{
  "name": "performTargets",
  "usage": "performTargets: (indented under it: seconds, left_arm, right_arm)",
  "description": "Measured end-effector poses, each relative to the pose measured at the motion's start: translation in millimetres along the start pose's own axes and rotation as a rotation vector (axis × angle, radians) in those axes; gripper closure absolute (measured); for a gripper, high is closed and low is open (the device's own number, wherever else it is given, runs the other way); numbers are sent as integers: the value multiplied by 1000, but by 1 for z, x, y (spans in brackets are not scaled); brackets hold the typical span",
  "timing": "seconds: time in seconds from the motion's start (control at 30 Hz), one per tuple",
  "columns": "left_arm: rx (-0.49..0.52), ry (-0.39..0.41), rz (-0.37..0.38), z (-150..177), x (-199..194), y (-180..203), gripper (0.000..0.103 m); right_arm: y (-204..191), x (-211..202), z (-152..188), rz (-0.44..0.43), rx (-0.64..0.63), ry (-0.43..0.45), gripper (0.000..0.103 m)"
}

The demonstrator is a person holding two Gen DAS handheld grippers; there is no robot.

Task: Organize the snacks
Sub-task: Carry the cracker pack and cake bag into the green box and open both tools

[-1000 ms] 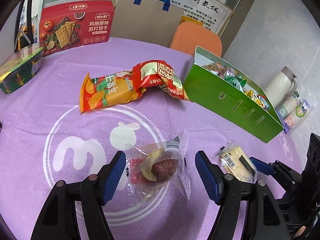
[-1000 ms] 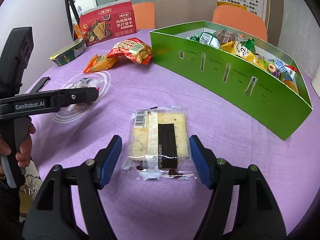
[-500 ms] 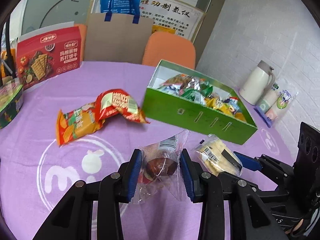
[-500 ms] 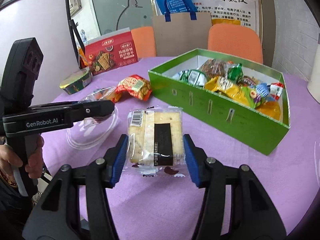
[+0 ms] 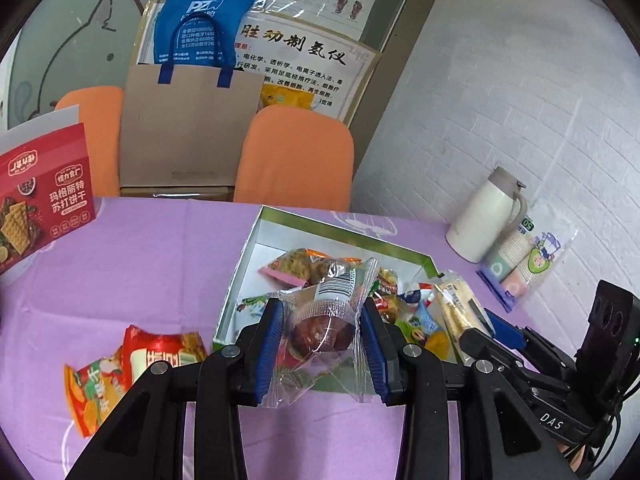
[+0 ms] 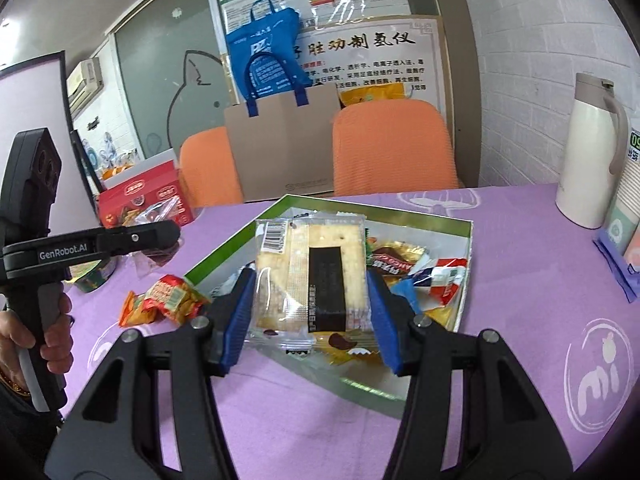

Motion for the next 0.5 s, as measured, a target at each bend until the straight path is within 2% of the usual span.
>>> performTargets:
  seconds: [0.2,0.4,0.5]
  left_arm:
    - [14,-53,-30,-17,49,-10,64]
    - [17,-112,-35,-16,85,-15,64]
    - [30,-134,-32,-15,98,-14,60]
  right_arm:
    - [33,27,-9,65,32,-30,46]
    - [41,50,-9,79,26,-63,46]
    - [35,64,-3,68,-12,-103,34]
Point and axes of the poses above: each gripper's, at about its wrist camera, not at the fingertips, and x roughly the way its jaws point, y to its right, z to its underside, the point moved 7 cm from there along x, roughly the way its jaws point, and after that the axes turned 4 degrees about x, right-handed, at the moved point
